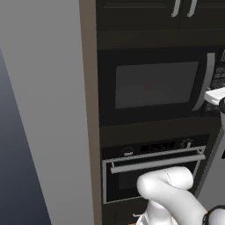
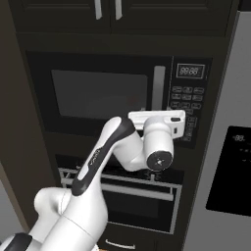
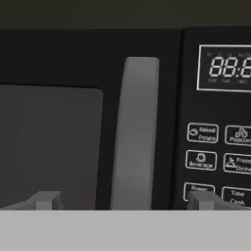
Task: Open the microwave door.
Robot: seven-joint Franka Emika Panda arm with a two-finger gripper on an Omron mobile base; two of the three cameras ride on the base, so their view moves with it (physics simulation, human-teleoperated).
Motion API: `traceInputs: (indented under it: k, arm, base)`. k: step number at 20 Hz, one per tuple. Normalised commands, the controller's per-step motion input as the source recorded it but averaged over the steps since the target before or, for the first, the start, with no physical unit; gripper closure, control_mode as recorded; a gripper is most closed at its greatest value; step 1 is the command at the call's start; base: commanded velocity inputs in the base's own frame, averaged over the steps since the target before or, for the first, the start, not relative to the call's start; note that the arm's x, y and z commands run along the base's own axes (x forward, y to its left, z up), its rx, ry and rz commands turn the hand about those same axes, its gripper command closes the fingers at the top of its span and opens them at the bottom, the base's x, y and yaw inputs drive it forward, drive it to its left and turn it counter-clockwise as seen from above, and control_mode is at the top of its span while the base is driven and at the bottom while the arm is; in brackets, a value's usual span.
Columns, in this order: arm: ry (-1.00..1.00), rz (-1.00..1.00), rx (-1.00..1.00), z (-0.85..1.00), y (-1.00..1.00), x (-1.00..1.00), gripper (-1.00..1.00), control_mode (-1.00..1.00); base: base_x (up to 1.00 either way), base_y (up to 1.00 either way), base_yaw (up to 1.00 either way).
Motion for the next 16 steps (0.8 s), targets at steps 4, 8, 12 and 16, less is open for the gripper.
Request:
traceInputs:
  k: [4,8,12,16]
  arm:
    - [0.00,0.00,0.00,0.00,0.00,0.33,-1.00,-1.00]
    - [0.00,0.00,0.00,0.00,0.00,0.34,-1.00,-1.00]
    - [0.01,0.00,0.00,-0.02,0.00,0.37,-1.00,-1.00]
    - [0.03,0.00,0.00,-0.09,-0.01,0.23,-1.00,-1.00]
  base:
    - [0.00,0.00,0.00]
    - [0.00,0.00,0.00]
    - [0.00,0.00,0.00]
    - [0.00,0.00,0.00]
